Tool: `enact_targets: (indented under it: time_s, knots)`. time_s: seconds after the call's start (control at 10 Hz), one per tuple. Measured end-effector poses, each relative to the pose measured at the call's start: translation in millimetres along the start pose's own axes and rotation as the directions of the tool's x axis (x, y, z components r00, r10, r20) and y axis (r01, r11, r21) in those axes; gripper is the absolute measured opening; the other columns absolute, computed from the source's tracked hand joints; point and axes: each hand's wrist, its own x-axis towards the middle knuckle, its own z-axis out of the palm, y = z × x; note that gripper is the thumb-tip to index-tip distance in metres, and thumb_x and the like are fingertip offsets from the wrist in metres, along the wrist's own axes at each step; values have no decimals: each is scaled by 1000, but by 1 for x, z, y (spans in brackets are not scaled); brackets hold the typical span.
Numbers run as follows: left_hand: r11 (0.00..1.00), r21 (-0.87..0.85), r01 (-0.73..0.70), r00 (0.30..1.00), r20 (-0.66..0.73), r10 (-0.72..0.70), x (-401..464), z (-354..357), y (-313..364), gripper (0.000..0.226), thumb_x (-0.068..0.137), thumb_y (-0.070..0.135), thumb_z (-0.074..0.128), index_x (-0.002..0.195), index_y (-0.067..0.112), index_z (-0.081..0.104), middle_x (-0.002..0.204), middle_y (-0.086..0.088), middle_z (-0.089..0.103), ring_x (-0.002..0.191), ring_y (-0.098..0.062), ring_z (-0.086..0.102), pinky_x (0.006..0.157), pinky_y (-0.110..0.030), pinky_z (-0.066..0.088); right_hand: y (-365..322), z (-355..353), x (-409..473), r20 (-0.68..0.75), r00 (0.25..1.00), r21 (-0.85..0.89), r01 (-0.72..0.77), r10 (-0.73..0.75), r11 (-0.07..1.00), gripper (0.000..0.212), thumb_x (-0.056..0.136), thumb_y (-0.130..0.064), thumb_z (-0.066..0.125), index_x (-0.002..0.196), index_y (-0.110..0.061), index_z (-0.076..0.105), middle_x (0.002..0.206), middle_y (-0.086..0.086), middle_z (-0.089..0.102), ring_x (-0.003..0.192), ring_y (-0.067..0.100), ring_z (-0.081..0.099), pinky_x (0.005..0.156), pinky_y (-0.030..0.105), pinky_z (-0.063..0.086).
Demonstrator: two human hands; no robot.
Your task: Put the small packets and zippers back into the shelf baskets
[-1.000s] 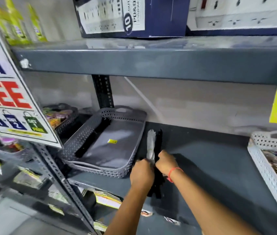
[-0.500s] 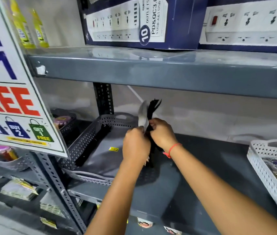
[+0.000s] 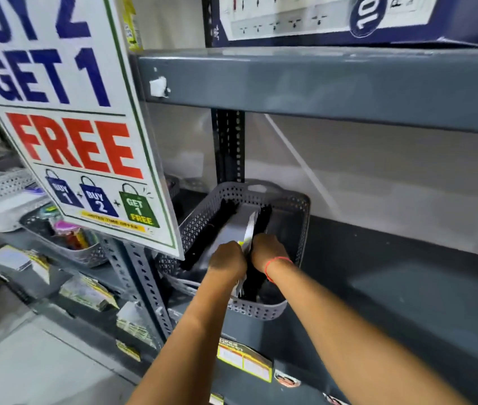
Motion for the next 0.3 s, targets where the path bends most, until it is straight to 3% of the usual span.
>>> enact_targets:
  time_s: [0.1, 0.3]
  knots:
    - [1000, 14, 3, 1000, -8, -2, -1, -1, 2, 30, 92, 12, 49, 115, -6, 57, 127, -24, 60, 119, -37, 55, 93, -39, 46, 0, -3, -3, -2, 1000, -12, -13, 13, 1000, 35, 89, -11, 44, 117, 5, 58, 126, 28, 59, 117, 39, 57, 94, 36, 47]
    - [1000, -6, 13, 987, -162, -14, -16, -14, 27, 29, 91, 8, 45, 116, 0, 59, 126, -21, 60, 115, -37, 57, 89, -39, 49, 1, -35, -30, -158, 987, 86, -1, 15, 996, 33, 89, -15, 43, 114, -4, 62, 122, 22, 63, 111, 37, 60, 87, 35, 49]
